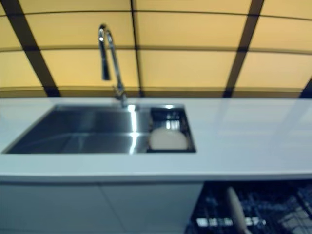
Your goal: Take plates into dishwasher
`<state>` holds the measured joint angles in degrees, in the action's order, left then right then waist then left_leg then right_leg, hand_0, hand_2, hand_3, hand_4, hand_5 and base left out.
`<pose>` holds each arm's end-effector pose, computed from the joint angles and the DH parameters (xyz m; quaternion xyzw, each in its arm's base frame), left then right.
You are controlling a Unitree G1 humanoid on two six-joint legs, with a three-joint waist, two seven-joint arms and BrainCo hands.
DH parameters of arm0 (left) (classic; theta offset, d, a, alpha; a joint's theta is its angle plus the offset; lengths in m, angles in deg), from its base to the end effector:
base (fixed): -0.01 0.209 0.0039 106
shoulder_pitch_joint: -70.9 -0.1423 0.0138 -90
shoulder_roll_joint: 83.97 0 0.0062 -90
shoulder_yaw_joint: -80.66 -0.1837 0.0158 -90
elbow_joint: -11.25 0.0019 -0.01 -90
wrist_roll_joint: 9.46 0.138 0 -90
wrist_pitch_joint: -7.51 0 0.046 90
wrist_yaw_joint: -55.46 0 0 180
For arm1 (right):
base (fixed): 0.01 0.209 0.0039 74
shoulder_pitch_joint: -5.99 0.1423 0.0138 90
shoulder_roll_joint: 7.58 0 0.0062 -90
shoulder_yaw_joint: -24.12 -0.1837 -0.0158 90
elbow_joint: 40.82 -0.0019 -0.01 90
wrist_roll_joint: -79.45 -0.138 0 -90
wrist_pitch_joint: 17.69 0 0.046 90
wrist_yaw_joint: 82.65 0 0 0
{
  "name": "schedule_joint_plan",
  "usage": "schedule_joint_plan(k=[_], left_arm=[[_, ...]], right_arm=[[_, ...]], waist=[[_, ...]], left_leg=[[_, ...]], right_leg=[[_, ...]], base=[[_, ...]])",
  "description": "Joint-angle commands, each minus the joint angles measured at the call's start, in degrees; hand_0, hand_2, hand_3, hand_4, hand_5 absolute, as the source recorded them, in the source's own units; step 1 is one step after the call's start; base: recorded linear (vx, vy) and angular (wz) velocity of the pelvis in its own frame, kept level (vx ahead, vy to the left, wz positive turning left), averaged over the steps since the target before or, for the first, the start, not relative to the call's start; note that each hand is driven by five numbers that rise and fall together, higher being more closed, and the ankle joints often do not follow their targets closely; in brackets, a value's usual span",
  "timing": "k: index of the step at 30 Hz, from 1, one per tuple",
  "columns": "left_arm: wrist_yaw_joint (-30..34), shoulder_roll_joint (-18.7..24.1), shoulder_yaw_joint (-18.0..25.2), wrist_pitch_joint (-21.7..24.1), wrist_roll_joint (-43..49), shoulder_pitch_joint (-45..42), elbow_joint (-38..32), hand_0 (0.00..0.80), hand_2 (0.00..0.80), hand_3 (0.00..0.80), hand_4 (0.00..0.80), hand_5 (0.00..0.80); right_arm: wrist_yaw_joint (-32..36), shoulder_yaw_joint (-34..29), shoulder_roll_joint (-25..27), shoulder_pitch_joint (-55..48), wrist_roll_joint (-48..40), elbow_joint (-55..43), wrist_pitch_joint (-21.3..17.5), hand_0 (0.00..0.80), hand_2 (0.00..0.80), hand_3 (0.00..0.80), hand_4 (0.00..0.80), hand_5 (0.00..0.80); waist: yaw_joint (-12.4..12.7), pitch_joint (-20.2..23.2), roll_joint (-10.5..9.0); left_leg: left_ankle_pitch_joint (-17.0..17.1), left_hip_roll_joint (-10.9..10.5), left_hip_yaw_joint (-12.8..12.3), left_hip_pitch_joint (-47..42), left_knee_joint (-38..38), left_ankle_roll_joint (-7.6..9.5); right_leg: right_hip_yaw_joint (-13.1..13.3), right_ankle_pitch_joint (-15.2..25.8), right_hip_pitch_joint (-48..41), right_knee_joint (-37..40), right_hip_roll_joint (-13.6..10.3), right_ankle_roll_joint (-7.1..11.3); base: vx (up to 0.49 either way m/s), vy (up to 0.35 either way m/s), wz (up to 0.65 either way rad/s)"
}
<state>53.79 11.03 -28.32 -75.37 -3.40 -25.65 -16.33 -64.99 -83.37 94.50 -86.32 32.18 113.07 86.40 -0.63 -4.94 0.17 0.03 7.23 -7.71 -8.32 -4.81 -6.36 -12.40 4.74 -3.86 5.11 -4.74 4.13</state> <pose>0.0541 0.2452 -0.1068 0.2701 0.5197 -0.0809 0.8065 0.0681 -0.3301 -0.0699 0.3292 0.3998 -0.2803 0.8082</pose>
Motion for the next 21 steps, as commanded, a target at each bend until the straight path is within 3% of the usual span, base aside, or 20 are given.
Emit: schedule_joint_plan(k=[1,13,21], left_arm=[[-0.59,0.63,0.64,2.33,2.55,2.4,2.43,0.0,0.0,0.0,0.0,0.0],[-0.63,0.32,0.79,2.57,2.54,3.15,3.72,0.0,0.0,0.0,0.0,0.0],[-0.62,0.31,1.14,3.26,2.43,3.52,4.95,0.0,0.0,0.0,0.0,0.0]], right_arm=[[-1.04,-1.67,1.28,0.45,0.35,-0.66,-0.04,0.0,0.0,0.0,0.0,0.0],[-1.24,-3.28,1.78,-1.23,0.23,-1.74,-0.06,0.0,0.0,0.0,0.0,0.0],[-3.92,-5.69,2.28,-2.93,-0.68,-2.29,-2.6,0.0,0.0,0.0,0.0,0.0]], waist=[[-0.05,-0.51,-2.16],[-1.48,-0.12,-2.82],[-2.56,0.17,-3.11]], left_leg=[[2.5,-1.08,-1.72,1.99,0.72,1.02],[1.68,-1.78,-3.17,1.37,0.42,1.52],[1.1,-2.61,-3.94,1.18,0.3,1.92]], right_leg=[[-0.04,-1.89,-2.1,-1.19,1.39,1.07],[0.83,-1.24,-1.74,-1.04,0.62,1.68],[1.5,-0.67,-1.4,-0.98,-0.23,2.4]], base=[[-0.01,0.037,-0.03],[-0.022,0.049,-0.04],[-0.027,0.079,-0.03]])
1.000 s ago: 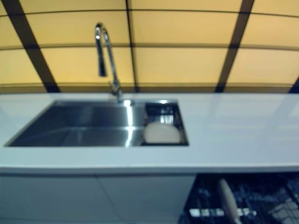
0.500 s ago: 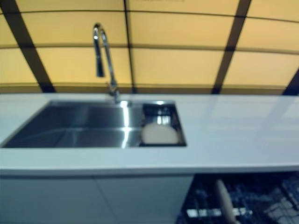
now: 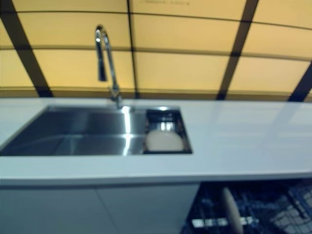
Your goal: Take plates into dishwasher
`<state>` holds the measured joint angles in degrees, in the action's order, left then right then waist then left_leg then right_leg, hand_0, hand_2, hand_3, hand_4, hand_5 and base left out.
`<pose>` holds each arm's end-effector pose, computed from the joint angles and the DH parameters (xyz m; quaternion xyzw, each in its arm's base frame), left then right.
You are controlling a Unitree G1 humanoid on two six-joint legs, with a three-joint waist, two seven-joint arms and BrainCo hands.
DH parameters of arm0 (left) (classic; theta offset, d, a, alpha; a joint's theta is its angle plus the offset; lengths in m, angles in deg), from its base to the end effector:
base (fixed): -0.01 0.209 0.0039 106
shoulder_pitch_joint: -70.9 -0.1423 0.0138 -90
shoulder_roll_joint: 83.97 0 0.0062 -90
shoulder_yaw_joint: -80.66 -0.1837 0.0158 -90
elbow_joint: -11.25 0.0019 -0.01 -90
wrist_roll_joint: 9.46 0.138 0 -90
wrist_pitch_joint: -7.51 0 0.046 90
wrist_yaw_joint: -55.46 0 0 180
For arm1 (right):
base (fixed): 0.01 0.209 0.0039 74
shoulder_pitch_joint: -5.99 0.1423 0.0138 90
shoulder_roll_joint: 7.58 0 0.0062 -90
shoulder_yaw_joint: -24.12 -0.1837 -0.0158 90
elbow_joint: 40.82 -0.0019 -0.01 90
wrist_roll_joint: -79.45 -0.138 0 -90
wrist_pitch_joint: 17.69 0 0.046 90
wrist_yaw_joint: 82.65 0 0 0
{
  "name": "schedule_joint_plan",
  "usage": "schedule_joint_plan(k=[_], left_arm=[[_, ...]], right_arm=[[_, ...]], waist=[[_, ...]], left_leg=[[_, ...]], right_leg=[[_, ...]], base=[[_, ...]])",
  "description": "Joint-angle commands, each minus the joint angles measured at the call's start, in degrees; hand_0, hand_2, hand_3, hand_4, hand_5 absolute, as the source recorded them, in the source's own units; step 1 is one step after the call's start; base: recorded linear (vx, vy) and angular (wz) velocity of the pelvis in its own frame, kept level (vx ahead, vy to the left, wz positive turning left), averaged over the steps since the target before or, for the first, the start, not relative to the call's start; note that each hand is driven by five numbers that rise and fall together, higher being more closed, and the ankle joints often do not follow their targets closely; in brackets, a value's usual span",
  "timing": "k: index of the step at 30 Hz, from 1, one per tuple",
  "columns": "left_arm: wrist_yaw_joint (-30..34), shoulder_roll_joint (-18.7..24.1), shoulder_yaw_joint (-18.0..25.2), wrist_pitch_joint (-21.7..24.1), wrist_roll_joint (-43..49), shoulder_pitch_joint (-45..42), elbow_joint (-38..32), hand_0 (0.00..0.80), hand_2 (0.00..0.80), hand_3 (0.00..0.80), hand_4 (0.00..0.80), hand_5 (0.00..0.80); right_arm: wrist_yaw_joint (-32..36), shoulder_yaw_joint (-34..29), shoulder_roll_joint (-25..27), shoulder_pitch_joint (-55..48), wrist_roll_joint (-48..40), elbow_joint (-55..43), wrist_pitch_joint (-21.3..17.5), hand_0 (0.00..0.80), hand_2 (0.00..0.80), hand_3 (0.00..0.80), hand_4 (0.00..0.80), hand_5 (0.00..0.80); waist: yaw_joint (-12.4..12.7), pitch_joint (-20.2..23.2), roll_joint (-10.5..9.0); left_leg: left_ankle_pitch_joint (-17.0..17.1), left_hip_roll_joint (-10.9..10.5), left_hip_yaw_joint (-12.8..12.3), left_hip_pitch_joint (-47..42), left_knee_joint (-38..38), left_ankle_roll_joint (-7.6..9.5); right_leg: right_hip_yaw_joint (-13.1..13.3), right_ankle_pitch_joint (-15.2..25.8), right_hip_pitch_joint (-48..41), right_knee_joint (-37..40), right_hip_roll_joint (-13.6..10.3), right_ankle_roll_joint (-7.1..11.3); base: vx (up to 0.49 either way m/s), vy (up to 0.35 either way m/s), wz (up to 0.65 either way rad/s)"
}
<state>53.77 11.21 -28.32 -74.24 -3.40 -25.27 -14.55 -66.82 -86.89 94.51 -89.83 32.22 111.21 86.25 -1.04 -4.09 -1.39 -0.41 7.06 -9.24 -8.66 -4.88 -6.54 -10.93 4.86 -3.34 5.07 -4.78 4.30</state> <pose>0.0522 0.2480 -0.1071 0.2718 0.5219 -0.0797 0.8046 0.0503 -0.3362 -0.0683 0.3266 0.3943 -0.3191 0.7975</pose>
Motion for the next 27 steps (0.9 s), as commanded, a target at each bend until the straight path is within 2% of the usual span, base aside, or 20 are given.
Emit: schedule_joint_plan(k=[1,7,9,12,15,16,19,22,23,27], left_arm=[[-0.7,0.04,1.21,2.17,2.51,3.24,3.49,0.0,0.0,0.0,0.0,0.0],[-1.38,-0.22,0.94,2.62,1.91,3.91,5.14,0.0,0.0,0.0,0.0,0.0],[-1.62,-0.35,1.16,2.99,1.45,4.16,5.77,0.0,0.0,0.0,0.0,0.0],[-1.85,-0.67,1.26,3.44,0.68,4.59,6.63,0.0,0.0,0.0,0.0,0.0],[-1.99,-0.94,0.85,3.24,0.06,4.98,6.92,0.0,0.0,0.0,0.0,0.0],[-2.19,-1.12,0.61,2.96,-0.34,5.0,6.79,0.0,0.0,0.0,0.0,0.0],[-2.24,-1.09,0.18,2.29,-1.26,5.33,6.52,0.0,0.0,0.0,0.0,0.0],[-2.39,-1.04,0.21,1.96,-1.72,5.28,6.25,0.0,0.0,0.0,0.0,0.0],[-2.36,-0.95,0.83,1.04,-1.92,5.18,5.38,0.0,0.0,0.0,0.0,0.0],[-2.44,-0.8,1.36,0.07,-2.6,5.09,4.7,0.0,0.0,0.0,0.0,0.0]], right_arm=[[-3.16,-2.9,2.41,0.22,-1.16,-0.74,-2.9,0.0,0.0,0.0,0.0,0.0],[-8.91,-6.66,3.03,-1.22,-7.37,-2.07,-4.87,0.0,0.0,0.0,0.0,0.0],[-12.99,-8.8,2.83,-1.93,-11.56,-3.2,-5.61,0.0,0.0,0.0,0.0,0.0],[-20.96,-12.09,2.34,-2.89,-18.11,-4.28,-9.0,0.0,0.0,0.0,0.0,0.0],[-27.28,-14.48,2.19,-3.34,-18.91,-6.03,-12.07,0.0,0.0,0.0,0.0,0.0],[-32.72,-15.63,2.29,-3.54,-18.57,-8.26,-14.89,0.0,0.0,0.0,0.0,0.0],[-42.35,-17.51,3.04,-3.96,-14.65,-12.98,-19.15,0.0,0.0,0.0,0.0,0.0],[-48.16,-18.65,3.75,-4.38,-10.64,-16.32,-21.3,0.0,0.0,0.0,0.0,0.0],[-54.8,-19.63,4.53,-5.24,-6.1,-20.93,-23.39,0.0,0.0,0.0,0.0,0.0],[-60.98,-22.01,6.1,-6.41,-0.83,-26.07,-25.83,0.0,0.0,0.0,0.0,0.0]], waist=[[-2.38,-0.63,-1.64],[-3.7,-0.49,-1.99],[-4.4,-0.37,-2.08],[-5.33,-0.28,-2.13],[-5.89,-0.31,-2.14],[-6.26,-0.43,-2.2],[-6.89,-0.52,-2.27],[-7.23,-0.57,-2.3],[-7.66,-0.66,-2.37],[-8.28,-0.63,-2.6]], left_leg=[[1.41,-2.55,-2.59,1.47,0.36,2.17],[0.91,-2.93,-3.62,1.28,0.33,2.46],[0.66,-3.14,-4.15,1.14,0.31,2.7],[0.28,-3.38,-4.81,0.96,0.47,3.02],[0.12,-3.61,-5.23,0.88,0.53,3.3],[0.01,-3.71,-5.47,0.76,0.55,3.45],[-0.15,-3.83,-5.79,0.74,0.51,3.65],[-0.2,-3.86,-6.06,0.74,0.49,3.79],[-0.31,-3.82,-6.48,0.7,0.51,3.97],[-0.63,-4.01,-6.92,0.7,0.49,4.33]], right_leg=[[0.22,-0.68,-1.83,-0.93,-0.34,2.39],[1.14,-0.04,-1.18,-0.95,-1.0,3.06],[1.71,0.19,-0.8,-1.1,-1.23,3.32],[2.54,0.2,-0.18,-1.81,-1.59,3.64],[3.19,0.36,0.28,-2.3,-1.88,3.89],[3.49,0.45,0.48,-2.59,-2.06,4.04],[4.01,0.7,0.98,-3.08,-2.36,4.43],[4.29,0.84,1.41,-3.55,-2.46,4.65],[4.47,0.92,1.88,-4.13,-2.65,4.84],[4.89,1.47,2.62,-4.89,-2.85,5.22]], base=[[-0.028,0.098,-0.05],[-0.03,0.099,-0.11],[-0.028,0.117,-0.11],[-0.018,0.115,-0.18],[-0.01,0.104,-0.12],[-0.005,0.099,-0.12],[-0.004,0.084,-0.09],[-0.005,0.057,-0.03],[-0.011,0.063,-0.02],[-0.002,0.051,-0.04]])
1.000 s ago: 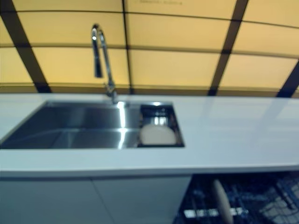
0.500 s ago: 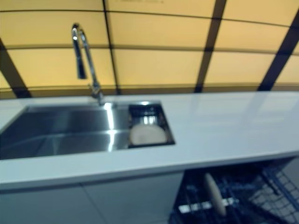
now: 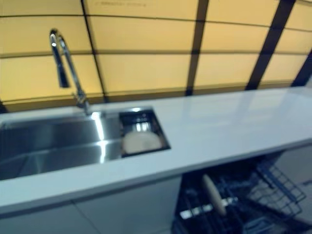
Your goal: Take plates into dishwasher
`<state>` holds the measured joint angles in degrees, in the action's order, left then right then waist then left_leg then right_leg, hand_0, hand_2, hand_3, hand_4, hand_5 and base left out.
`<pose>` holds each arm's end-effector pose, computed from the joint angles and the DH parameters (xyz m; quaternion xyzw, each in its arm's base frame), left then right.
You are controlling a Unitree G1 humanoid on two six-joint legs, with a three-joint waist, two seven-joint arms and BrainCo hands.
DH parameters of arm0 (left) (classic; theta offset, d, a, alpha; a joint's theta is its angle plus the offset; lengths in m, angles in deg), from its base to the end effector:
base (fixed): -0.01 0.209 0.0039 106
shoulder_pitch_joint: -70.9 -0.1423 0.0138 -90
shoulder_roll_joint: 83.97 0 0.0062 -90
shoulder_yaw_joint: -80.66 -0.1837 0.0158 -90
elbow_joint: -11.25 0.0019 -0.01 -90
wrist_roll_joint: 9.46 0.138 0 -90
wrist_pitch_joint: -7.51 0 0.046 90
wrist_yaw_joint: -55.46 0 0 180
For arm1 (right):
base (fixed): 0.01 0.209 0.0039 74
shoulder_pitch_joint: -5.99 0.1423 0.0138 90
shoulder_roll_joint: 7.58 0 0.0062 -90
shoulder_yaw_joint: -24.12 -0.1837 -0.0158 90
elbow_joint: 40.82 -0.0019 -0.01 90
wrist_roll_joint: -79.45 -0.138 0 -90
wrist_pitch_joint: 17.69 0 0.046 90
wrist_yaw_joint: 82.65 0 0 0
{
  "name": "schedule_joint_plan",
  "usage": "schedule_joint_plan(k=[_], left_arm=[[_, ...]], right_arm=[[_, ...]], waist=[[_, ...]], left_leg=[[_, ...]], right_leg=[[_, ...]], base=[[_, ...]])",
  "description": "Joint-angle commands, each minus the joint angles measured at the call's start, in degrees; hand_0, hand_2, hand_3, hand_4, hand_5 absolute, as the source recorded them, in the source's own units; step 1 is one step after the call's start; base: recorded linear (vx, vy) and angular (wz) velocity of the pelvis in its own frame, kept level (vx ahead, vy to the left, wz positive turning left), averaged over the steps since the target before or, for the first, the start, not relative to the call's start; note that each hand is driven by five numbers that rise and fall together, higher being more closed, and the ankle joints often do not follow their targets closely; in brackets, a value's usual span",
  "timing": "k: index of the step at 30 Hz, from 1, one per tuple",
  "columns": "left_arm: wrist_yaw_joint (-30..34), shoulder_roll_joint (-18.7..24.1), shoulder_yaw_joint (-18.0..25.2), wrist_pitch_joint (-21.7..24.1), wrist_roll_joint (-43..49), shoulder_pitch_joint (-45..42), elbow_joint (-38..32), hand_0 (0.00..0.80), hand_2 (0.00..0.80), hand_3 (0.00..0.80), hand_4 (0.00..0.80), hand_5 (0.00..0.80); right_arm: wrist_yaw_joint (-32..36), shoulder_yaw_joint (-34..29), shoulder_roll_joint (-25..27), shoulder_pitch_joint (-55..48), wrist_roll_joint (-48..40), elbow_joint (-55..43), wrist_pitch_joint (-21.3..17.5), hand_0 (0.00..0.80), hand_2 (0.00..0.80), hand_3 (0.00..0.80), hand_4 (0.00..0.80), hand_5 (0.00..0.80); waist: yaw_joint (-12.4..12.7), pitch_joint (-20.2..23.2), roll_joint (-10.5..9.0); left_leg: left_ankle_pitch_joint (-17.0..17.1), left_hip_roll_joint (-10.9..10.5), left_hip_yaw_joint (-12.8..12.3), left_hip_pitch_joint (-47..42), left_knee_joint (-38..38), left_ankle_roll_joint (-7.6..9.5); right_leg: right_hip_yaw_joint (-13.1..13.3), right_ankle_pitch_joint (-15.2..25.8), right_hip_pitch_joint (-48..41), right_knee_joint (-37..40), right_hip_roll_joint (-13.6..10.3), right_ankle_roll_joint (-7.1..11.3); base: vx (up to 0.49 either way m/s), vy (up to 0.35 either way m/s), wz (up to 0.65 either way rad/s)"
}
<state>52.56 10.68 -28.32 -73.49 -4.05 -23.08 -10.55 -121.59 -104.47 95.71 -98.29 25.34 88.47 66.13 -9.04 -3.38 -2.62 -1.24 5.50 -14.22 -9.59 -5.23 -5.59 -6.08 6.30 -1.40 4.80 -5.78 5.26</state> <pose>0.0554 0.2492 -0.1083 0.2742 0.5264 -0.0642 0.8023 0.0460 -0.3885 0.0016 0.1799 0.1442 -0.7623 0.6048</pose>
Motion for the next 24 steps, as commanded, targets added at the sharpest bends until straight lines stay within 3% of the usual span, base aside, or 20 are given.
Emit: schedule_joint_plan(k=[1,9,13,18,24], left_arm=[[-1.32,-0.28,1.66,-0.98,-2.23,2.78,0.56,0.0,0.0,0.0,0.0,0.0],[-0.71,-0.08,3.6,-2.39,-2.45,1.8,-0.18,0.0,0.0,0.0,0.0,0.0],[0.27,0.3,3.98,-2.96,-2.43,1.53,-0.49,0.0,0.0,0.0,0.0,0.0],[0.71,0.3,3.5,-2.86,-1.95,1.65,-0.5,0.0,0.0,0.0,0.0,0.0],[0.26,-0.78,2.76,-3.09,-0.65,1.67,-0.56,0.0,0.0,0.0,0.0,0.0]], right_arm=[[-8.6,-5.8,6.43,1.66,10.9,-5.54,-6.4,0.0,0.0,0.0,0.0,0.0],[-14.41,-7.63,13.95,1.77,37.82,-23.24,0.98,0.0,0.0,0.0,0.0,0.0],[-9.62,-3.17,19.11,4.63,48.67,-29.48,2.97,0.0,0.0,0.0,0.0,0.0],[-2.89,1.95,24.93,9.59,53.02,-31.92,4.77,0.0,0.0,0.0,0.0,0.0],[4.41,9.0,28.12,16.26,57.24,-33.88,2.11,0.0,0.0,0.0,0.0,0.0]], waist=[[-0.4,-1.3,-1.42],[-0.34,-0.57,-1.29],[0.79,0.07,-1.2],[2.76,0.77,-1.45],[5.37,1.56,-1.85]], left_leg=[[0.06,-2.54,-2.03,1.56,0.84,3.5],[-0.42,-3.14,-1.77,1.37,0.8,4.13],[-0.66,-3.5,-1.09,1.37,0.82,4.37],[-0.83,-3.67,0.1,1.45,0.76,4.37],[-0.84,-3.84,2.1,1.56,0.72,4.18]], right_leg=[[0.13,0.17,0.83,-4.92,-1.93,4.36],[0.45,0.43,0.95,-6.01,-2.04,4.62],[0.17,0.08,0.39,-5.86,-1.96,4.4],[-0.91,-0.55,-0.72,-5.09,-1.77,3.91],[-3.03,-1.41,-2.39,-3.89,-1.5,3.13]], base=[[0.022,0.064,-0.06],[0.024,0.04,-0.05],[0.026,0.019,-0.01],[0.02,-0.002,0.01],[0.016,-0.033,0.08]])
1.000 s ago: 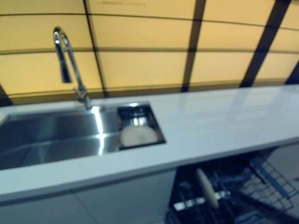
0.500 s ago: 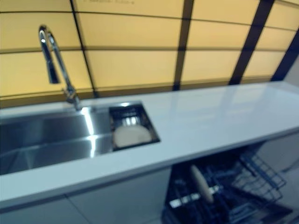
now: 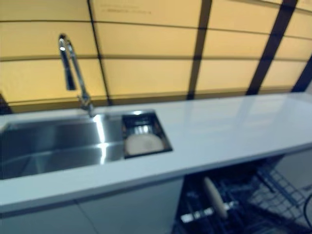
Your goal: Take plates into dishwasher
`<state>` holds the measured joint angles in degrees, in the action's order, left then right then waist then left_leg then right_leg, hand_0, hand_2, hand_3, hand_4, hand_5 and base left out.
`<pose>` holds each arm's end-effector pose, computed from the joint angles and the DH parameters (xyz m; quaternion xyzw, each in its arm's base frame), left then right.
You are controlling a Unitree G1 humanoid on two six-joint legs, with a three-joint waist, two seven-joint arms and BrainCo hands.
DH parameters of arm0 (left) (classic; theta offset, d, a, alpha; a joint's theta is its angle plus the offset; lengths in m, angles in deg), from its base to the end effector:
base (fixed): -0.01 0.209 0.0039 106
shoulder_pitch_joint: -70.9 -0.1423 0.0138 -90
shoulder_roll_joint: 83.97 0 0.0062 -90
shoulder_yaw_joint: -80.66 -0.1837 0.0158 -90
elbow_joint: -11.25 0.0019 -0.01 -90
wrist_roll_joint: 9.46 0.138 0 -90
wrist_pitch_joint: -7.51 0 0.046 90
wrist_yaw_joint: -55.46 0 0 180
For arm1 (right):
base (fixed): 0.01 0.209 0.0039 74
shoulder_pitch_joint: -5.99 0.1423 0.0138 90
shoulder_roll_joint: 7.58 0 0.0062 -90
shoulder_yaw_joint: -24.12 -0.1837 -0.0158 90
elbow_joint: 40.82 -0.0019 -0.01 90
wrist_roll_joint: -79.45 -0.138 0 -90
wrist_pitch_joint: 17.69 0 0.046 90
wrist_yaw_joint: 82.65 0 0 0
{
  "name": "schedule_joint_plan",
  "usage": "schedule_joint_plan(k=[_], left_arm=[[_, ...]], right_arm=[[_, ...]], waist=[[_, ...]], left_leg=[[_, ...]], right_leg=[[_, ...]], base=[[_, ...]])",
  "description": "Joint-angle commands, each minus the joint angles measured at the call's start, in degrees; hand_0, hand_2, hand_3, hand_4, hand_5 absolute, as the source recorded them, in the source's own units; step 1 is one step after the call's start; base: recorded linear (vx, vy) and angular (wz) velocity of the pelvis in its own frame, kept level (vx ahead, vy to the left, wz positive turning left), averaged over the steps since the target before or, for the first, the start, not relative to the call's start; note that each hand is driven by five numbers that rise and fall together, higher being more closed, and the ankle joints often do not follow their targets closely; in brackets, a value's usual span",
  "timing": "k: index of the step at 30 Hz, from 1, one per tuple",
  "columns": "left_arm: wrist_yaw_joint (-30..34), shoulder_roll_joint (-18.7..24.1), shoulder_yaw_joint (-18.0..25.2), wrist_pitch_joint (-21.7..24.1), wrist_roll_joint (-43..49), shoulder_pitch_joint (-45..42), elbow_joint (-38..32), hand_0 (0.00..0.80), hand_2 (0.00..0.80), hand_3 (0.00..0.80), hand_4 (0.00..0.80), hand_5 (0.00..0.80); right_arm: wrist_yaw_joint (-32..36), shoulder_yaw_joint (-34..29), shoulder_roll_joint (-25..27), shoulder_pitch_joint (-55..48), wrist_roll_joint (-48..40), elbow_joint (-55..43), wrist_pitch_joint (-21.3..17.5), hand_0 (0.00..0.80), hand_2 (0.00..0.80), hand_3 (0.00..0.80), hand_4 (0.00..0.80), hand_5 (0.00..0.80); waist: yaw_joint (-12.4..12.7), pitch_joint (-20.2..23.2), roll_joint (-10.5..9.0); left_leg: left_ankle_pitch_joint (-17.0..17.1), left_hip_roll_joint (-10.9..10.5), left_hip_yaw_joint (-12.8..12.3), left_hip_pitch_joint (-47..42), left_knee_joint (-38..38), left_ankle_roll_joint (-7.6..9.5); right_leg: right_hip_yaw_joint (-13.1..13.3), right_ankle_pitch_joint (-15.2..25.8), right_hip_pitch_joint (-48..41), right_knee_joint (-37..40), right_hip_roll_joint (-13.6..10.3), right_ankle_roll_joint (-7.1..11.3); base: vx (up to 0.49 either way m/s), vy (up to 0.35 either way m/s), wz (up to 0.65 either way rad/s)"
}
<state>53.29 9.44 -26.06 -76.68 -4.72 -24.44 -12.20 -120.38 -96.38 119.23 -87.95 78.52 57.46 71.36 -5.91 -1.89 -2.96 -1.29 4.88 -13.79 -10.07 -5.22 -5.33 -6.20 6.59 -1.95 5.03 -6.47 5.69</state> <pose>0.0502 0.2444 -0.1105 0.2489 0.5477 -0.0494 0.7973 0.1634 -0.3834 0.1773 -0.3827 -0.1635 -0.5250 0.7424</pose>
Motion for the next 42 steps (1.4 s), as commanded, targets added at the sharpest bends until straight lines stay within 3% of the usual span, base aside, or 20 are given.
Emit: schedule_joint_plan(k=[1,8,24,42], left_arm=[[-0.47,0.45,0.39,0.07,0.17,3.01,1.07,0.0,0.0,0.0,0.0,0.0],[-1.1,0.48,0.03,-1.16,0.99,3.02,1.64,0.0,0.0,0.0,0.0,0.0],[-0.77,-0.28,-0.98,-1.38,1.0,3.26,1.61,0.0,0.0,0.0,0.0,0.0],[0.01,2.18,-0.83,-3.43,-0.09,3.19,-0.05,0.0,0.0,0.0,0.0,0.0]], right_arm=[[3.35,1.36,4.74,6.35,4.43,-2.97,-3.12,0.0,0.0,0.0,0.0,0.0],[8.89,9.94,7.1,17.37,4.96,-4.31,-4.16,0.0,0.0,0.0,0.0,0.0],[19.67,26.56,8.25,37.7,4.48,-4.3,-0.17,0.0,0.0,0.0,0.0,0.0],[48.76,47.38,11.04,57.82,2.88,13.49,11.51,0.0,0.0,0.0,0.0,0.0]], waist=[[2.4,0.11,-1.52],[5.03,1.14,-1.81],[9.15,2.2,-2.45],[13.47,1.28,-3.5]], left_leg=[[-0.78,-3.22,1.82,2.05,0.72,3.91],[-0.23,-3.11,4.18,2.24,0.45,3.36],[1.2,-2.85,7.67,3.18,0.22,2.52],[3.27,-2.45,11.47,4.43,0.22,1.6]], right_leg=[[-3.04,-1.71,-1.91,-4.07,-0.81,2.68],[-5.28,-2.49,-3.56,-2.56,-0.09,1.89],[-9.22,-4.12,-5.8,-1.27,1.07,0.35],[-12.42,-5.57,-7.55,-1.86,1.76,-1.03]], base=[[0.004,-0.04,0.17],[-0.003,-0.045,0.2],[-0.007,-0.02,0.16],[0.0,-0.013,0.13]])
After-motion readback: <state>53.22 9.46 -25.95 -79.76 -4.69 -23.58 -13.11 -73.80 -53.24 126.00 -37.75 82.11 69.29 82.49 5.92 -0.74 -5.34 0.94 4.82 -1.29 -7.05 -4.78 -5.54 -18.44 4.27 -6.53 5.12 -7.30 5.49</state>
